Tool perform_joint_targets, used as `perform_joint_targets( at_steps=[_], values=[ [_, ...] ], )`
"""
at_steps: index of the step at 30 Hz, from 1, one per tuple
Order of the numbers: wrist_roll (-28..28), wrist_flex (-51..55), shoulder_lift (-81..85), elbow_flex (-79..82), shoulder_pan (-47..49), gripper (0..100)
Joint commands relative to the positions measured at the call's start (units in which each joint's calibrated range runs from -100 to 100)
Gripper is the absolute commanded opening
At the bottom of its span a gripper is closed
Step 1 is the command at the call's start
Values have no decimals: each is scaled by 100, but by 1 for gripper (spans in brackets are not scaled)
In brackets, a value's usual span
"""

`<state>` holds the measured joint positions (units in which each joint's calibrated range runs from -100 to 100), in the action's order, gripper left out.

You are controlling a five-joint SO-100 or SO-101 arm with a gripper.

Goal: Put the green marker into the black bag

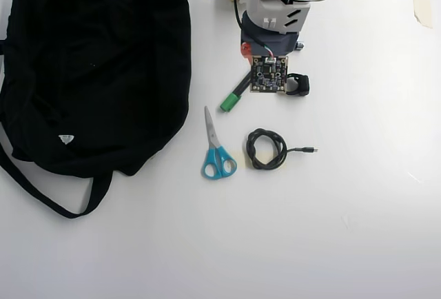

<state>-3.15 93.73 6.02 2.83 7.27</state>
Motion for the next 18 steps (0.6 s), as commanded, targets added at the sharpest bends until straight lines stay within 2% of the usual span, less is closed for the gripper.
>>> perform_joint_targets(
  at_steps=[1, 18],
  values=[
    [-10, 179, 245, -193, -24, 2],
    [-5, 291, 269, -112, -32, 3]
  ],
)
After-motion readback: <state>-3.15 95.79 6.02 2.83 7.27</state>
